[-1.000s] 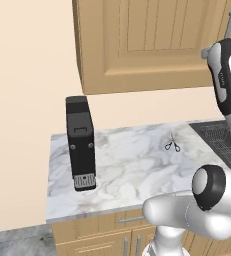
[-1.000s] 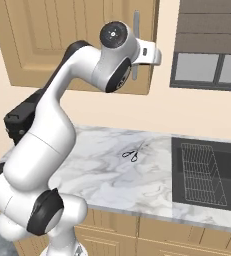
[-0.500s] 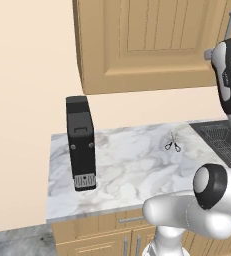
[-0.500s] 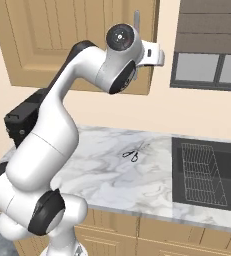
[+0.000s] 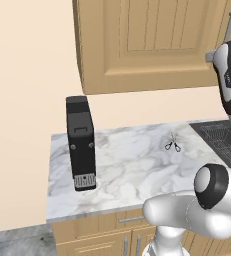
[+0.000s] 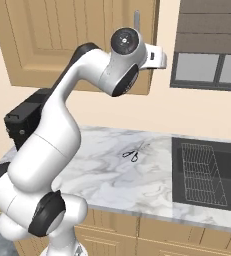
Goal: Pick the spray and soap dispenser from the cabinet and place them on the counter.
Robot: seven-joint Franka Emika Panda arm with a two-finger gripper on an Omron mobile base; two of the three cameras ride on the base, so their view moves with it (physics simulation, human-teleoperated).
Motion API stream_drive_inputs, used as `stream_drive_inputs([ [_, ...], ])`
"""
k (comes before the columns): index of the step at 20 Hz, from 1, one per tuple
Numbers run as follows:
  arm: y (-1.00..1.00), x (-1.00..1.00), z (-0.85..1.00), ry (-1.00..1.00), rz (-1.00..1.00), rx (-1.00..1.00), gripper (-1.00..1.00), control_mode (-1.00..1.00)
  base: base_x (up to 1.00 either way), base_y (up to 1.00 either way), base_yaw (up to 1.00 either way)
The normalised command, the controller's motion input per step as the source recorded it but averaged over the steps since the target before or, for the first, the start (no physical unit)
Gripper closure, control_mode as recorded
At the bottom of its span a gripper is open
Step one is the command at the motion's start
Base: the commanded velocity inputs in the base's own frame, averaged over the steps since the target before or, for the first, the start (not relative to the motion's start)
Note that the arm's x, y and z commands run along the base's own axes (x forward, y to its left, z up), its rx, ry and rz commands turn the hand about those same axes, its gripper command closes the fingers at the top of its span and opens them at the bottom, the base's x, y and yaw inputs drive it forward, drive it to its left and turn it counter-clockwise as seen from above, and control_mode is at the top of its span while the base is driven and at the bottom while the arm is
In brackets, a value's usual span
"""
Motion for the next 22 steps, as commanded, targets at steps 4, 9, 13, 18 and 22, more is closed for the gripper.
stream_drive_inputs([
  [4, 0.21, 0.17, -0.08, 0.0, 0.01, 0.0, -1.0, -1.0, 0.0, 0.0, 0.0],
  [9, 0.1, 0.12, -0.05, 0.0, 0.0, 0.0, 1.0, -1.0, 0.0, 0.0, 0.0],
  [13, 0.02, 0.04, 0.0, 0.0, 0.0, 0.0, 1.0, -1.0, 0.0, 0.0, 0.0],
  [18, 0.0, 0.0, -0.02, 0.0, 0.0, 0.0, 1.0, -1.0, 0.0, 0.0, 0.0],
  [22, 0.0, -0.1, -0.06, 0.0, -0.01, 0.0, 1.0, -1.0, 0.0, 0.0, 0.0],
])
